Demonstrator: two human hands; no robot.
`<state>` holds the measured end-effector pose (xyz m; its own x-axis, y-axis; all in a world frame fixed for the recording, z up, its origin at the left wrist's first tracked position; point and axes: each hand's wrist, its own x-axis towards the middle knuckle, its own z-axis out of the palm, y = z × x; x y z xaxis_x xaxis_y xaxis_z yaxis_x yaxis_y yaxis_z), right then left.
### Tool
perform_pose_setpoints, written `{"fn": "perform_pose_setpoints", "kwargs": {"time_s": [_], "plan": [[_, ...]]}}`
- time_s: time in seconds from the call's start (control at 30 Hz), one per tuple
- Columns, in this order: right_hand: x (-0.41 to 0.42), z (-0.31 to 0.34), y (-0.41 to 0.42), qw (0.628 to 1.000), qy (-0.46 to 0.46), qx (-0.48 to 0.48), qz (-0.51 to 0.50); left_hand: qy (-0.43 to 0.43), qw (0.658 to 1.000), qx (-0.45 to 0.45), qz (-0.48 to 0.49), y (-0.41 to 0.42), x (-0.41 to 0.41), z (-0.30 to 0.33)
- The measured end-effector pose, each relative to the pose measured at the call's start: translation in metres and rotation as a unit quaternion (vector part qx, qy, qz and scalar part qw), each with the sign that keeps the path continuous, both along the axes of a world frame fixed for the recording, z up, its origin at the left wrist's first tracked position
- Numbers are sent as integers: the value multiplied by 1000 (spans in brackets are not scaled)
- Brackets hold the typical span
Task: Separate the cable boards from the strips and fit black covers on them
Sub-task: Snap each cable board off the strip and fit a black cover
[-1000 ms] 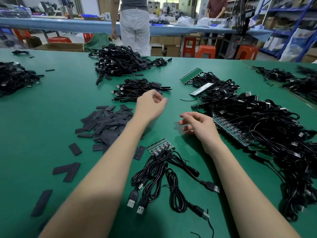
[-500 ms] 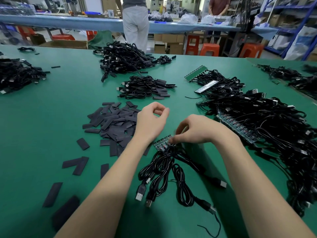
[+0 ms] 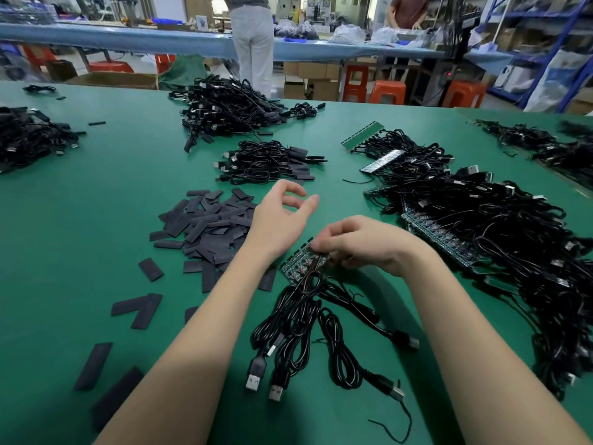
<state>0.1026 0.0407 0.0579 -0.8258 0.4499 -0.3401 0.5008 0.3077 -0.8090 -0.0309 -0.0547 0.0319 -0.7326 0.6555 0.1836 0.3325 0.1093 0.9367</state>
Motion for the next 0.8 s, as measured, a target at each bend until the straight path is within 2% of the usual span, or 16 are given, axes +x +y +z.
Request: {"fn": "perform_pose_setpoints", "kwargs": {"time_s": [0.13,0.2,0.33,0.5,0.8], "plan": [[12,-4,15,985,81,-143,-41,-127,985,-25,-110,-5,-2,5],[15,-6,21,969,122,-206,-64,-196,965,-38,-171,-6,0,6],[18,-10,26,939,171,-277,-114,-316,918,3,-241,-7,3,7],[16,-13,26,926,191,-302,-122,-372,888,43,-266,-5,4,4],[15,-13,22,902,211,-359,-112,-366,887,57,-276,-8,3,3]]}}
